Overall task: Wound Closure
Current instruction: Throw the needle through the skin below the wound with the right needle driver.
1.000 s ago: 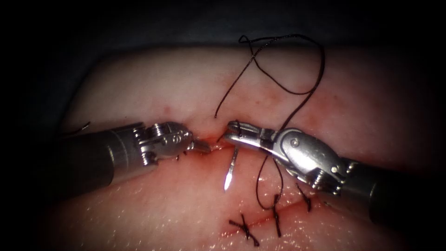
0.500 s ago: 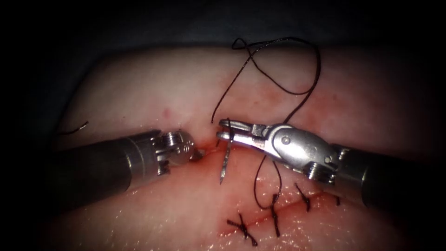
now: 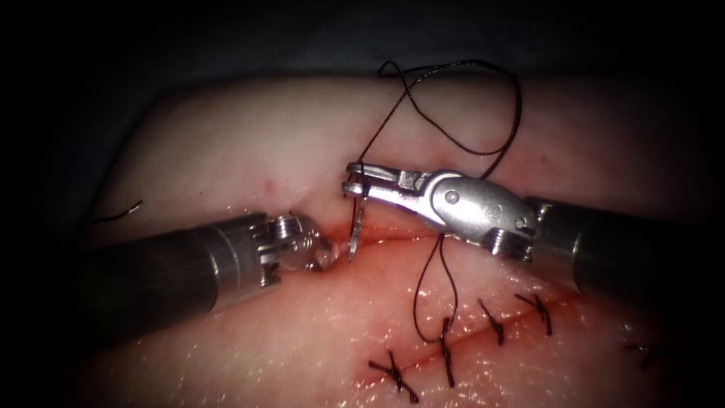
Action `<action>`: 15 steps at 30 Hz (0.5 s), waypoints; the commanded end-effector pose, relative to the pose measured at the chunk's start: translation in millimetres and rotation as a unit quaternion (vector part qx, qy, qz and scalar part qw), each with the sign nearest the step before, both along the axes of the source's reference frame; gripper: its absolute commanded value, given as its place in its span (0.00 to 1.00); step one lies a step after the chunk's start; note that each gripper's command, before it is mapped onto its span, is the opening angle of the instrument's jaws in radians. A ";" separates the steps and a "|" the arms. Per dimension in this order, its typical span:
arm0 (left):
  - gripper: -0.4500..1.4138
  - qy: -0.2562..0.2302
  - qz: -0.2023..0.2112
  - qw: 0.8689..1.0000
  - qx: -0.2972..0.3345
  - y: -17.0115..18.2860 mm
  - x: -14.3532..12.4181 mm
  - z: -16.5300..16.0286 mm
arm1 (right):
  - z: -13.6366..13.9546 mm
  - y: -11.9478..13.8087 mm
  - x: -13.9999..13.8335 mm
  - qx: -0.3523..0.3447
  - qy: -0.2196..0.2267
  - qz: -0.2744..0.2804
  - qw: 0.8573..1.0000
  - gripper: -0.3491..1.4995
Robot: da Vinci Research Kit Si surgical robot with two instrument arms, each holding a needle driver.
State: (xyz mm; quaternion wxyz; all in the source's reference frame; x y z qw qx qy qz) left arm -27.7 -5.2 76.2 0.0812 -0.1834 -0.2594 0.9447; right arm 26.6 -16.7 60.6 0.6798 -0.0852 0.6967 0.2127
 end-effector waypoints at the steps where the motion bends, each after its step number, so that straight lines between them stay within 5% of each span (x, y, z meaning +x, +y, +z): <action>1: 0.56 -0.001 0.000 1.000 -0.001 0.7 -0.6 0.2 | 0.3 0.7 1.1 -0.008 0.000 0.000 1.000 0.00; 15: 0.58 -0.003 0.000 1.000 -0.002 0.4 -0.1 -0.2 | 2.1 -0.2 2.4 -0.075 -0.015 -0.004 0.997 0.00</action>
